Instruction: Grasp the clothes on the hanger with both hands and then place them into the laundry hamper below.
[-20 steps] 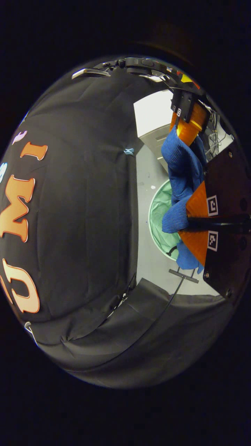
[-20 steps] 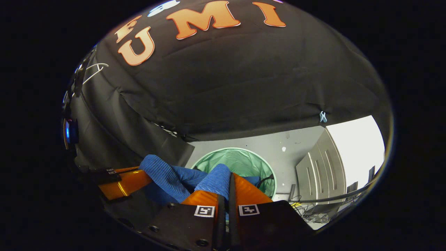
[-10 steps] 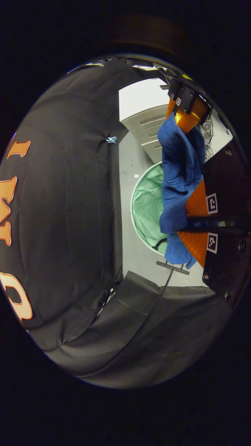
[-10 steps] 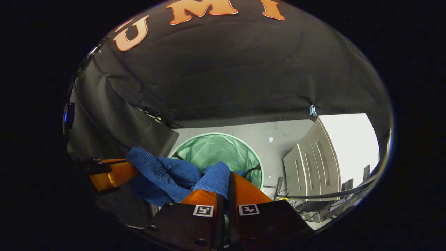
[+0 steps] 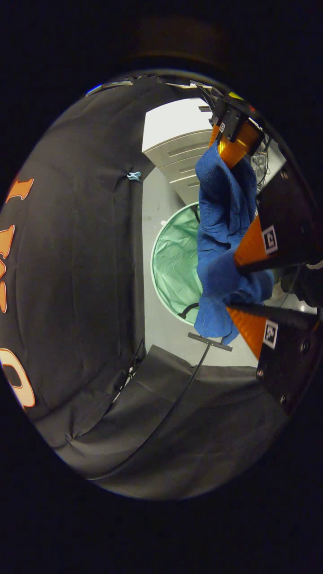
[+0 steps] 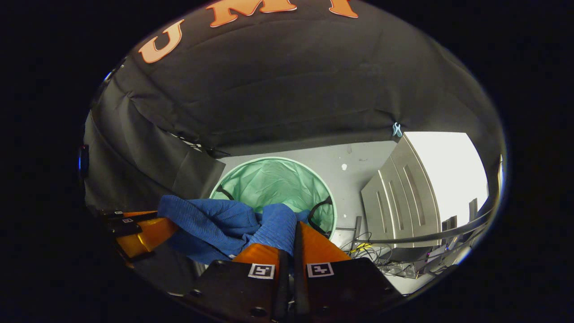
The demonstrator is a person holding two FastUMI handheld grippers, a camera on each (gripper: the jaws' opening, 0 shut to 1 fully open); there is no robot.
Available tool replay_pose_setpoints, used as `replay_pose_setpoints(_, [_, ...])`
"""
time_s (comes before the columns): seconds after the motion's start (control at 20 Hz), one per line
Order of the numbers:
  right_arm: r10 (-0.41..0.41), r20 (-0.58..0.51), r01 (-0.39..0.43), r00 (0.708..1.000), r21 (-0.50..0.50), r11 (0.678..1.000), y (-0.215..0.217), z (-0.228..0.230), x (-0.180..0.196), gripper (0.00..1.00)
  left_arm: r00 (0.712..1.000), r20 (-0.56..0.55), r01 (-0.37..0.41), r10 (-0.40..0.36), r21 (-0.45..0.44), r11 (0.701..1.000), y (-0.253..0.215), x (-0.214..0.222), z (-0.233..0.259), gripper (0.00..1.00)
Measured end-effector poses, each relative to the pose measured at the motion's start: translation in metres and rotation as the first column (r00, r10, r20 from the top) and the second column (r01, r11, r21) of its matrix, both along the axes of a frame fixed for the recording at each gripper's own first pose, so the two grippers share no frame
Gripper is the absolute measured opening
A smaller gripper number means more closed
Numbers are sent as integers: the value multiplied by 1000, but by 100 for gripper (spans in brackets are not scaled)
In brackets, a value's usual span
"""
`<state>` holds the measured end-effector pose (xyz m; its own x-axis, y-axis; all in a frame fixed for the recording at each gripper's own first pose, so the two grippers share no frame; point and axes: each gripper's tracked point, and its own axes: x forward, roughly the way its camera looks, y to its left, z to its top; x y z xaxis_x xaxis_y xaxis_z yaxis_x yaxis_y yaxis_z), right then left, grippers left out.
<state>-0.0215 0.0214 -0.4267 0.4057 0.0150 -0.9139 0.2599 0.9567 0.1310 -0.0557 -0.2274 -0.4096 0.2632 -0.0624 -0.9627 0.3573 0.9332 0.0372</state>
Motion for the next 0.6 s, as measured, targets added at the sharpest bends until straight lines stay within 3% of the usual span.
replay_pose_setpoints(0.15, [5, 24, -5, 1000, 9, 1000, 6, 12, 3, 60, 1000, 10, 6, -6, 10, 1000, 3, -3, 2, 87])
replay_pose_setpoints(0.2, [9, 31, -9, 999, 1, 1000, 4, 15, 5, 57, 1000, 19, -4, 4, 25, 1000, 6, -3, 4, 87])
replay_pose_setpoints(0.25, [14, 38, -13, 999, -7, 1000, 6, 20, 8, 69, 999, 36, -16, 15, 30, 999, 8, 1, 8, 88])
replay_pose_setpoints(0.3, [23, 47, -23, 999, -13, 1000, 7, 25, 8, 64, 999, 44, -24, 23, 25, 999, 8, 1, 9, 90])
replay_pose_setpoints(0.35, [32, 55, -30, 998, -27, 999, 6, 33, 8, 81, 998, 48, -29, 29, 15, 999, 7, 1, 12, 92])
replay_pose_setpoints(0.45, [39, 82, -35, 996, -54, 998, 4, 46, 12, 91, 997, 72, -31, 31, 5, 1000, 5, 1, 20, 93])
replay_pose_setpoints(0.6, [49, 133, -38, 990, -80, 996, 8, 71, 25, 90, 992, 123, -24, 25, -10, 1000, 6, 8, 32, 96])
